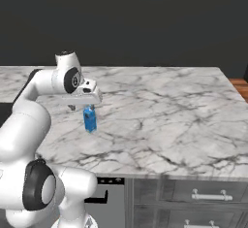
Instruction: Gather the eggs and milk located in the vicinity of the sink area and place them right next to the bowl.
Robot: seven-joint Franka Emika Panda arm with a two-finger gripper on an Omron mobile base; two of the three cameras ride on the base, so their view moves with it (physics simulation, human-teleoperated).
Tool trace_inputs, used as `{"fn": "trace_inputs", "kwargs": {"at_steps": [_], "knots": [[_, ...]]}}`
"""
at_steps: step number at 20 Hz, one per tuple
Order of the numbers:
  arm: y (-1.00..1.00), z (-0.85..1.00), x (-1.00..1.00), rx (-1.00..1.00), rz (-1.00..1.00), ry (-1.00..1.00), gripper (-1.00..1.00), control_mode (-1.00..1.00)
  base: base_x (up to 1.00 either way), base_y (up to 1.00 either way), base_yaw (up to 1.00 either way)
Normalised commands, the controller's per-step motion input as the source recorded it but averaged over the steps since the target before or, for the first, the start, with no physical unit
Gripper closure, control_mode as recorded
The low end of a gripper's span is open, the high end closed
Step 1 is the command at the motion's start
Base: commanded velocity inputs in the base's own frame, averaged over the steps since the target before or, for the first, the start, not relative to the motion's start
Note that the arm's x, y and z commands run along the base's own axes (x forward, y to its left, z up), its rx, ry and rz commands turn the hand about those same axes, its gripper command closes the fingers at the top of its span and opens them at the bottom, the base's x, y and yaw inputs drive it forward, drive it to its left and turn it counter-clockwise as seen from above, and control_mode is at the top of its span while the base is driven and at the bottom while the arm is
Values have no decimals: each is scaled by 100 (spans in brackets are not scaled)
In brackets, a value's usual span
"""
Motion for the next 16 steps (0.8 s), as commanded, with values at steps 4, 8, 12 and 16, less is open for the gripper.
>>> {"fn": "trace_inputs", "kwargs": {"at_steps": [4, 8, 12, 16], "knots": [[15, 33, 28, 24, -42, -25, -100, -100, 0, 0, 0], [-8, -18, 0, 44, -29, -15, -100, -100, 0, 0, 0], [-25, -66, 0, 36, -31, -2, -100, -100, 0, 0, 0], [-6, 2, 20, 1, -27, 8, -100, -100, 0, 0, 0]]}}
